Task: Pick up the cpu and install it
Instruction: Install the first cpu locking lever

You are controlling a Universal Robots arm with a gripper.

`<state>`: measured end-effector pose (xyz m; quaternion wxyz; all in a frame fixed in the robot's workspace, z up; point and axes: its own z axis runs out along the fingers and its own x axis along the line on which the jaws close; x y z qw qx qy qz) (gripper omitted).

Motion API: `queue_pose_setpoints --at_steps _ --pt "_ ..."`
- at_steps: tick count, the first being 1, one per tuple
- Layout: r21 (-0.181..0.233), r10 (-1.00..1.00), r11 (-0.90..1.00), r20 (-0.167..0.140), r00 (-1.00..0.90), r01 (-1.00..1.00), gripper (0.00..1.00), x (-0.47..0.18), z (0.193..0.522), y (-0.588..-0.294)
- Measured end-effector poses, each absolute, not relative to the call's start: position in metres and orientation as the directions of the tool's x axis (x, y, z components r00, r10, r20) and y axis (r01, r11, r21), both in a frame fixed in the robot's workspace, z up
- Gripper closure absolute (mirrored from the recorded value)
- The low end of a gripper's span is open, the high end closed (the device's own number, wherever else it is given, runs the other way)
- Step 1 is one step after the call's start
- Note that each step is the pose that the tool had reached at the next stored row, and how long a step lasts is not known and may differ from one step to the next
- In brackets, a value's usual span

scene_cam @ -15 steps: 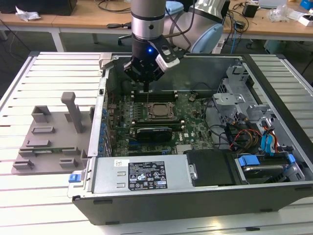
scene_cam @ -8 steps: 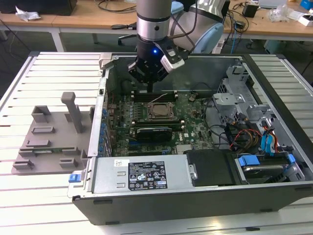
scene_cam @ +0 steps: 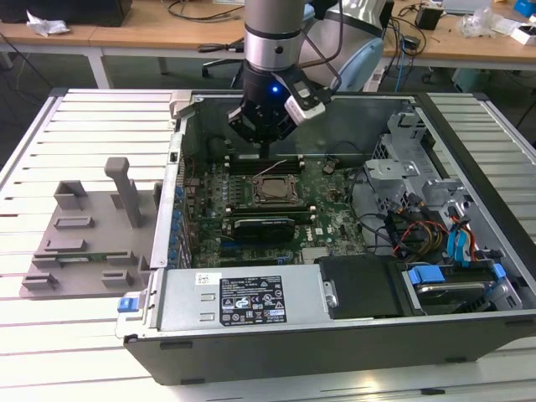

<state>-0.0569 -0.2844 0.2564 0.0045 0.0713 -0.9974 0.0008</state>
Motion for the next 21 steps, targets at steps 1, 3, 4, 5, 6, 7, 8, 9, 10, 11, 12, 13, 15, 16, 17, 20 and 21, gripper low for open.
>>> queue_pose_setpoints --at_steps 1,3,4,5,6,7,8,9,10,11,12,13,15,16,17,20,21 --pt "-0.001 -0.142 0.99 0.009 -0.99 -0.142 0.89 -0.056 0.256 -0.284" --pt "-0.001 -0.142 0.99 0.009 -0.99 -0.142 0.89 -0.054 0.256 -0.284" --pt "-0.001 -0.142 0.99 0.009 -0.99 -0.142 0.89 -0.053 0.256 -0.284" --pt "-0.001 -0.142 0.99 0.009 -0.99 -0.142 0.89 -0.053 0.256 -0.284" --pt "-0.001 -0.142 0.99 0.009 -0.99 -0.142 0.89 -0.052 0.256 -0.284" --pt "-0.001 -0.142 0.99 0.009 -0.99 -0.142 0.89 -0.051 0.256 -0.284" --pt "-0.001 -0.142 0.99 0.009 -0.99 -0.142 0.89 -0.05 0.255 -0.284" --pt "-0.001 -0.142 0.99 0.009 -0.99 -0.142 0.89 -0.049 0.255 -0.284" --pt "-0.001 -0.142 0.99 0.009 -0.99 -0.142 0.89 -0.048 0.255 -0.284" --pt "-0.001 -0.142 0.99 0.009 -0.99 -0.142 0.89 -0.047 0.255 -0.284" --pt "-0.001 -0.142 0.99 0.01 -0.99 -0.142 0.89 -0.043 0.254 -0.284" --pt "-0.001 -0.142 0.99 0.01 -0.99 -0.142 0.89 -0.041 0.253 -0.284" --pt "-0.001 -0.142 0.99 0.01 -0.99 -0.142 0.89 -0.041 0.253 -0.284" --pt "-0.001 -0.142 0.99 0.01 -0.99 -0.142 0.89 -0.04 0.252 -0.284" --pt "-0.001 -0.142 0.99 0.01 -0.99 -0.142 0.89 -0.04 0.252 -0.284" --pt "-0.001 -0.142 0.99 0.01 -0.99 -0.142 0.89 -0.039 0.251 -0.284" --pt "-0.001 -0.142 0.99 0.01 -0.99 -0.142 0.89 -0.039 0.251 -0.284"
